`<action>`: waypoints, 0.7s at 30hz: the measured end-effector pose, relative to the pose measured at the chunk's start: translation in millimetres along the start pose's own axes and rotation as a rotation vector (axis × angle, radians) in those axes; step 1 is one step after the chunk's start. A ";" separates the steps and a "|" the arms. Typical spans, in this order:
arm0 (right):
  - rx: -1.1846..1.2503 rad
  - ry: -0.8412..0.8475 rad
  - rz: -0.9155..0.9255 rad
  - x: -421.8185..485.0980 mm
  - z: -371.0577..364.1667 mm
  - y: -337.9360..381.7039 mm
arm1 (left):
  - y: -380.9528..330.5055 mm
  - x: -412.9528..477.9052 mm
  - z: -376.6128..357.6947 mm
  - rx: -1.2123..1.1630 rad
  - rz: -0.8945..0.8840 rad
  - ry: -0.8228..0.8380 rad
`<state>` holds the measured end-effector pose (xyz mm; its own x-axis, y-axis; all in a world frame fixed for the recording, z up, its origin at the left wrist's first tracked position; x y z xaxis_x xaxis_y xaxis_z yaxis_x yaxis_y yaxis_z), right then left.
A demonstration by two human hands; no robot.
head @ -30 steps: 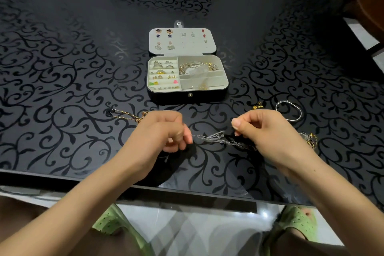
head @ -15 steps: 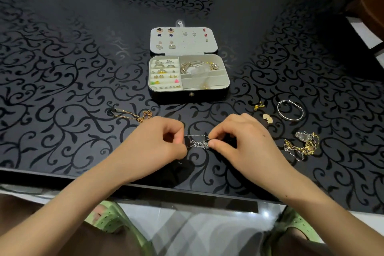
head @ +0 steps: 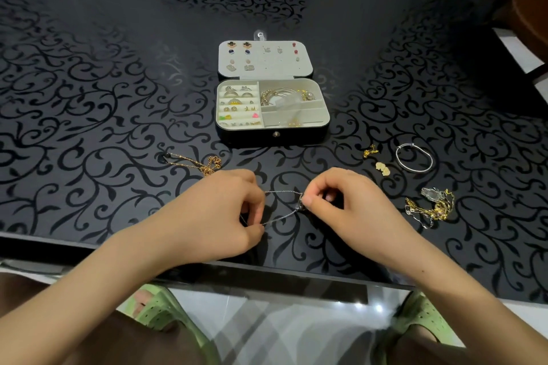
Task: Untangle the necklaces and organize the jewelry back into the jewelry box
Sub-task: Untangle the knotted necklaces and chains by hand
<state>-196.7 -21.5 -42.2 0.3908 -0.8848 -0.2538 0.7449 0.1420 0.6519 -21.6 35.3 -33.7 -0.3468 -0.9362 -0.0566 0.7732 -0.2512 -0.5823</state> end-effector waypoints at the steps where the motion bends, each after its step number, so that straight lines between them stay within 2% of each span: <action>1: 0.049 0.018 -0.010 -0.1 2.5 0.1 | -1.2 0.5 0.6 0.021 0.006 -0.001; 7: 0.192 0.068 -0.022 2.8 8.3 -0.4 | -10.0 7.8 0.6 0.271 -0.021 -0.136; 10: 0.253 0.094 -0.025 3.3 9.8 -0.4 | -15.1 12.6 -1.8 0.157 -0.045 -0.269; 12: 0.266 0.114 -0.014 3.2 10.3 0.6 | -17.7 17.9 -5.8 0.056 -0.044 -0.301; 21: 0.300 0.156 -0.011 3.6 12.8 2.0 | -14.8 28.8 -13.8 -0.265 0.067 -0.261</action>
<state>-200.8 -30.1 -32.6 0.4789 -0.8035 -0.3537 0.5663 -0.0251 0.8238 -50.3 15.5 -38.0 -0.1268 -0.9881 0.0873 0.6136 -0.1473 -0.7757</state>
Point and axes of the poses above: each hand's wrist, its own x-axis towards the middle knuckle, its own z-axis out of the back of the hand, y = z × x, the point moved 2 cm from there along x, towards the middle knuckle, and after that the axes turned 12 degrees about -z, right-handed, at the moved point
